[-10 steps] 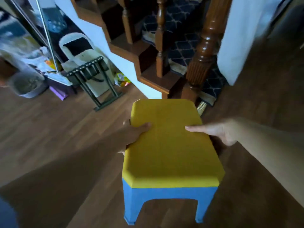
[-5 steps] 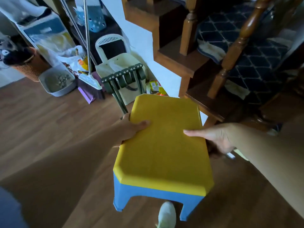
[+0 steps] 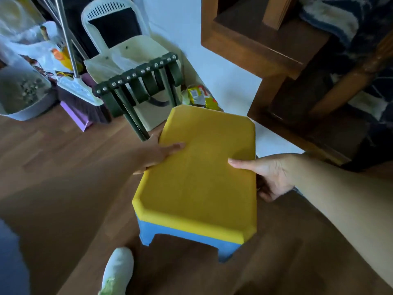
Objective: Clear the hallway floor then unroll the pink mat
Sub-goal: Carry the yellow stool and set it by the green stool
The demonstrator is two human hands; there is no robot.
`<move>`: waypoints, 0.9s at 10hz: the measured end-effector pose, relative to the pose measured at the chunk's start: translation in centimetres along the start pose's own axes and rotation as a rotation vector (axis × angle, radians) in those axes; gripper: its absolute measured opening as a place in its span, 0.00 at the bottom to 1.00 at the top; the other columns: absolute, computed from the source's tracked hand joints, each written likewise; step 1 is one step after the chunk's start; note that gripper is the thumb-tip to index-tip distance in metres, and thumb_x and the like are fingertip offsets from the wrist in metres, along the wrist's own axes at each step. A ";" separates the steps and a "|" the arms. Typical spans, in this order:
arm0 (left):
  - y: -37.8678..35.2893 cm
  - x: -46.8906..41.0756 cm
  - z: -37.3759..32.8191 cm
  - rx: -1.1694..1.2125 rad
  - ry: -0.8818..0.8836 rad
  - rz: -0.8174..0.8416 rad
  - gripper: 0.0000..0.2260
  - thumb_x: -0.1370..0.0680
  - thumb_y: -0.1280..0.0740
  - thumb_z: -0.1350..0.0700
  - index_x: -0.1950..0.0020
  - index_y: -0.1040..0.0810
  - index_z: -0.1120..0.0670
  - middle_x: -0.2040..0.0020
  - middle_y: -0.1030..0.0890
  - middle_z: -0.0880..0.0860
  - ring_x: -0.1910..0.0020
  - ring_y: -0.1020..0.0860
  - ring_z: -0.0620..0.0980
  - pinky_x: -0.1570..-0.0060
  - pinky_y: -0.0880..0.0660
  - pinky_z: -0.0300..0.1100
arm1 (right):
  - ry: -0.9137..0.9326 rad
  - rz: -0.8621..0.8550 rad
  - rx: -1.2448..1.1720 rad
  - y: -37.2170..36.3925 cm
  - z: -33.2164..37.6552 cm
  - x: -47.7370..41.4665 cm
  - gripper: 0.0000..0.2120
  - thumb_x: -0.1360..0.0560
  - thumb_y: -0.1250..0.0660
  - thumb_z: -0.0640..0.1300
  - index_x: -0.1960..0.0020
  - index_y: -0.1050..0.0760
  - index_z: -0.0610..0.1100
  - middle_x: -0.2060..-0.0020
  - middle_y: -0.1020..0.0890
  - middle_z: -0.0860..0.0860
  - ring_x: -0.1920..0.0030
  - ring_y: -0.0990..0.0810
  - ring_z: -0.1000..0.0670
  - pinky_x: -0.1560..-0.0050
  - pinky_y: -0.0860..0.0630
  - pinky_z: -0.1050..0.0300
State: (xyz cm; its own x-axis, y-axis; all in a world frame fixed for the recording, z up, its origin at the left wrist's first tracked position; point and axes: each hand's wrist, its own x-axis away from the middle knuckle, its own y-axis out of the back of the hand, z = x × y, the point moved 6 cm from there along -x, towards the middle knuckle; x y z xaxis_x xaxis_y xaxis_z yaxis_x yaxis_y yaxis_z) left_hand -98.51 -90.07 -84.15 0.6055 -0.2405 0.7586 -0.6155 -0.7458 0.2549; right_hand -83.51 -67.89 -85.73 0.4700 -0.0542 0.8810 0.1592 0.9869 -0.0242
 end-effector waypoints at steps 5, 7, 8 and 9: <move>4.2 -13.1 -0.7 -0.203 -0.138 0.153 0.47 0.38 0.26 0.39 0.25 0.47 0.38 0.30 0.29 0.50 0.36 0.26 0.56 0.37 0.29 0.58 | -0.333 0.097 -0.071 -5.6 -0.1 -9.0 0.42 0.51 0.20 0.57 0.41 0.25 0.43 0.51 0.17 0.44 0.55 0.19 0.46 0.64 0.19 0.56; 3.4 -15.4 -1.4 -0.271 -0.194 0.238 0.45 0.36 0.27 0.42 0.24 0.47 0.42 0.30 0.31 0.47 0.40 0.29 0.47 0.37 0.33 0.47 | -0.383 0.086 -0.113 -5.3 -0.3 -9.5 0.35 0.48 0.21 0.53 0.44 0.26 0.45 0.47 0.21 0.45 0.50 0.19 0.42 0.59 0.17 0.50; 2.3 -16.0 -1.6 -0.271 -0.161 0.297 0.48 0.39 0.25 0.41 0.24 0.47 0.40 0.28 0.32 0.48 0.35 0.29 0.51 0.33 0.34 0.55 | -0.431 0.070 -0.129 -4.5 -0.8 -9.0 0.33 0.48 0.20 0.50 0.46 0.27 0.44 0.46 0.21 0.44 0.52 0.18 0.38 0.56 0.18 0.46; 0.9 -16.8 -1.9 -0.265 -0.155 0.340 0.45 0.34 0.25 0.45 0.24 0.48 0.41 0.28 0.32 0.48 0.33 0.29 0.54 0.33 0.33 0.58 | -0.446 0.053 -0.181 -3.8 -1.4 -9.2 0.35 0.49 0.20 0.49 0.45 0.28 0.44 0.44 0.22 0.44 0.47 0.20 0.36 0.50 0.20 0.43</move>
State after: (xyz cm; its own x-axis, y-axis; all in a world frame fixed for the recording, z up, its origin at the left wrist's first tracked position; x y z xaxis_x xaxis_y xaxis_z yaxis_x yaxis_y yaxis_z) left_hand -110.23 -85.52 -95.49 0.4023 -0.5496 0.7321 -0.8881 -0.4285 0.1664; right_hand -87.21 -71.34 -94.35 0.0694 0.1046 0.9921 0.3125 0.9421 -0.1212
